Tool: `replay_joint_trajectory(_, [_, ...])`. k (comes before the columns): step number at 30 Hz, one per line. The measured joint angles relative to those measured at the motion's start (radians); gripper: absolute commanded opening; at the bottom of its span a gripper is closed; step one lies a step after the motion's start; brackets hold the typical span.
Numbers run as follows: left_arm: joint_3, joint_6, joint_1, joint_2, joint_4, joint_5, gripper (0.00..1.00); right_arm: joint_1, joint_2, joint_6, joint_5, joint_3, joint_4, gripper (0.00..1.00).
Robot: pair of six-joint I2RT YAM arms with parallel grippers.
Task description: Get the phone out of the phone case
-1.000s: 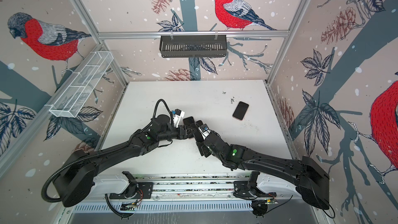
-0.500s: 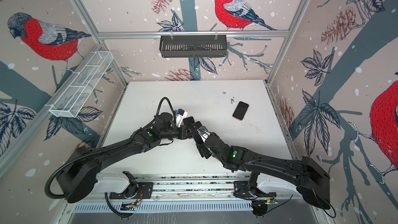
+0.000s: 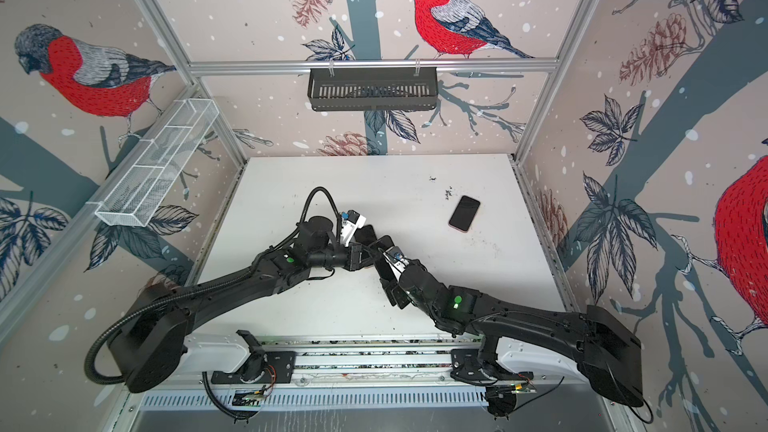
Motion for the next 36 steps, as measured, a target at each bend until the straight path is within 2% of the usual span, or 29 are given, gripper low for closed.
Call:
replay_joint_trajectory(4, [0.011, -0.024, 0.006, -0.047, -0.021, -0.071, 0.00, 0.002, -0.042, 0.003, 0.034, 0.020, 0.004, 0.97])
replay_joint_trajectory(7, [0.009, -0.066, 0.044, -0.095, -0.033, -0.185, 0.00, -0.009, -0.091, 0.043, 0.076, 0.061, 0.022, 0.99])
replay_joint_trajectory(10, [-0.010, -0.126, 0.083, -0.155, 0.016, -0.262, 0.00, -0.069, -0.135, 0.108, 0.068, 0.107, 0.020, 0.99])
replay_joint_trajectory(15, [-0.002, -0.243, 0.112, -0.185, 0.154, -0.380, 0.00, -0.288, -0.191, 0.256, -0.117, 0.149, 0.077, 0.99])
replay_joint_trajectory(18, [-0.001, -0.338, 0.114, -0.167, 0.278, -0.394, 0.00, -0.443, -0.182, 0.375, -0.322, 0.141, 0.167, 0.99])
replay_joint_trajectory(20, [-0.005, -0.407, 0.114, -0.145, 0.358, -0.409, 0.00, -0.488, -0.164, 0.433, -0.438, 0.133, 0.240, 0.99])
replay_joint_trajectory(23, [-0.027, -0.527, 0.114, -0.110, 0.489, -0.411, 0.00, -0.518, -0.125, 0.501, -0.573, 0.127, 0.348, 0.99])
replay_joint_trajectory(28, [-0.083, -0.692, 0.112, -0.078, 0.673, -0.411, 0.00, -0.536, -0.053, 0.612, -0.726, 0.082, 0.537, 1.00])
replay_joint_trajectory(36, [-0.154, -0.792, 0.092, -0.097, 0.828, -0.419, 0.00, -0.540, 0.002, 0.732, -0.832, 0.031, 0.756, 0.92])
